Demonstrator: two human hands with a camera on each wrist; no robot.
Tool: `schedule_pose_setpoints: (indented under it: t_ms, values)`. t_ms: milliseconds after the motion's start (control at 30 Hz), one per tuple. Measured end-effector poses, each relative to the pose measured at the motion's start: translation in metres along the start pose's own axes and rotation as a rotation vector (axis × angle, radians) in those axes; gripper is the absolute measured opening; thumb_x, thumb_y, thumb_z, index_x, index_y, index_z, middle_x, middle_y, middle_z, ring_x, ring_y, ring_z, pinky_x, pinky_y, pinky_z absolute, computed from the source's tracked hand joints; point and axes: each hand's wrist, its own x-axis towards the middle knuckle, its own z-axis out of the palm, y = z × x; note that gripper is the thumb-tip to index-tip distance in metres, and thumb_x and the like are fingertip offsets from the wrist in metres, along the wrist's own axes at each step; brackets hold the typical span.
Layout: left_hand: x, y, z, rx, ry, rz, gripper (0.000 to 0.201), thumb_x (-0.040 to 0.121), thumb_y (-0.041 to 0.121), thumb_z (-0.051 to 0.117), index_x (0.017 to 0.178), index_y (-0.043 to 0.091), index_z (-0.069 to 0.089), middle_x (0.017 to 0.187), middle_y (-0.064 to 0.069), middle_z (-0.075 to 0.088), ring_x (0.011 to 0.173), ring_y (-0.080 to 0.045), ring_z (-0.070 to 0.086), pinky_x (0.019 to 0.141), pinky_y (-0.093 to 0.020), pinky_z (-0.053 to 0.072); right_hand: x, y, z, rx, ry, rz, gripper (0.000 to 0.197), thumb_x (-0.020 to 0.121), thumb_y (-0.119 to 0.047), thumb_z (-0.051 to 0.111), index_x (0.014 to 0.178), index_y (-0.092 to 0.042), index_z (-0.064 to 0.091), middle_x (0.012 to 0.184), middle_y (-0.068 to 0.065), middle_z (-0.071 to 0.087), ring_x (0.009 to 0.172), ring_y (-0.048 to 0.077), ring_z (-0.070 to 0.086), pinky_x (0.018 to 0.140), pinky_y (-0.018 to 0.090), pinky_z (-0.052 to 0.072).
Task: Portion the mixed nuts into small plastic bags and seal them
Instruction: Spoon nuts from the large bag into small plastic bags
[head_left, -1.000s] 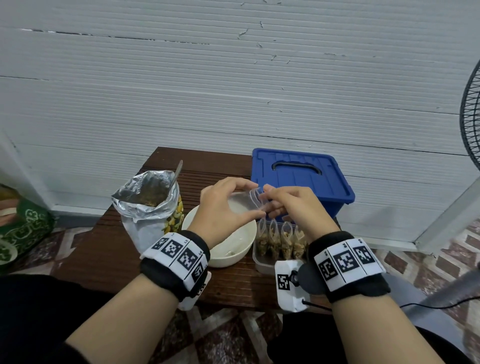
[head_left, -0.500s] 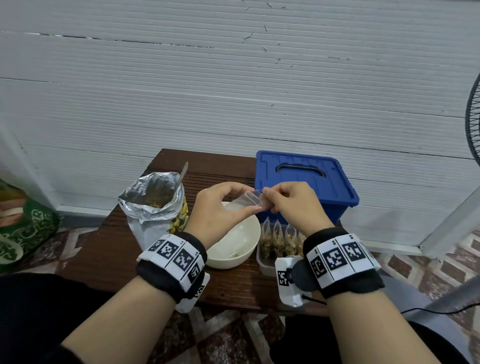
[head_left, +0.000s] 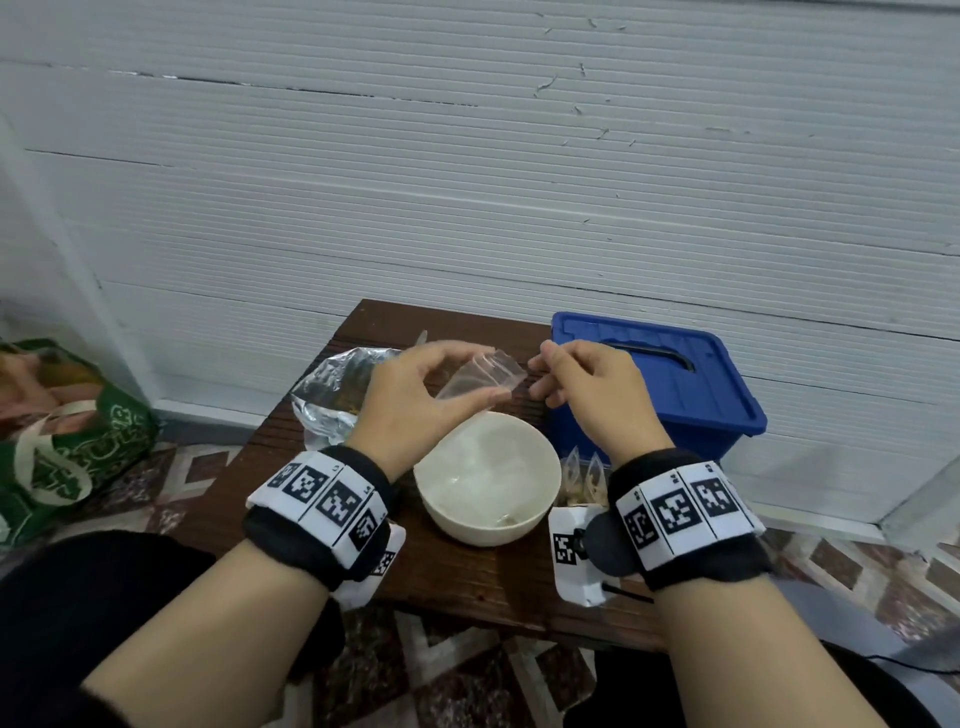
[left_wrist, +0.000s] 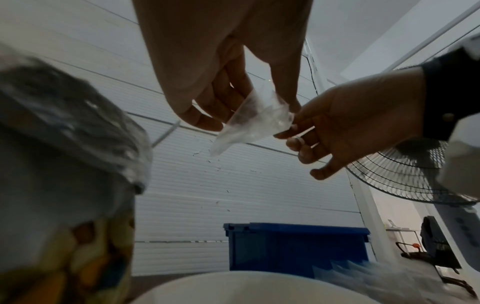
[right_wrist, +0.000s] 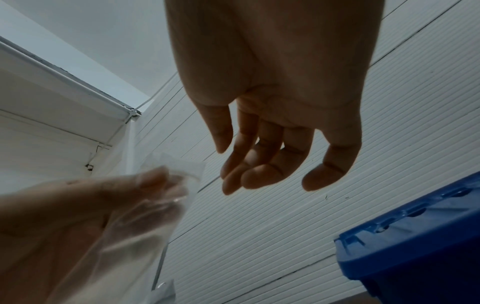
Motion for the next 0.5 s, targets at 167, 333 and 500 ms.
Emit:
schedule_pose_setpoints:
  t_ms: [167, 333, 500]
  values:
    - [0.012, 0.002, -0.045, 0.005, 0.117, -0.06, 0.033, 0.069, 0.03, 0.083, 0.098, 0.037, 0.068, 0.093, 0.015, 0.071, 0.087, 0.001, 0.066, 0.076, -0.014, 0.053, 0.002, -0.006, 0.02, 0.045, -0.036, 0.003, 0.024, 0.097, -0.029, 0.051, 0.092, -0.015, 0.069, 0.071, 0.0, 0.071, 0.064, 0.005, 0.06, 0.068, 0.019, 0.048]
    - [0.023, -0.012, -0.085, -0.04, 0.277, -0.078, 0.037, 0.071, 0.024, 0.083, 0.104, 0.027, 0.069, 0.096, 0.011, 0.071, 0.088, 0.0, 0.067, 0.077, -0.013, 0.051, 0.003, -0.009, 0.049, -0.005, -0.092, -0.012, 0.016, 0.095, -0.033, 0.056, 0.092, -0.022, 0.067, 0.076, -0.004, 0.071, 0.072, 0.008, 0.062, 0.081, 0.032, 0.053]
    - [0.029, -0.039, -0.107, 0.024, 0.3, -0.127, 0.039, 0.07, 0.031, 0.082, 0.107, 0.023, 0.069, 0.098, 0.01, 0.071, 0.091, -0.003, 0.067, 0.08, -0.017, 0.053, 0.01, -0.009, 0.081, -0.028, -0.101, -0.017, 0.023, 0.091, -0.036, 0.061, 0.107, -0.022, 0.067, 0.09, -0.001, 0.069, 0.091, 0.015, 0.065, 0.09, 0.042, 0.053]
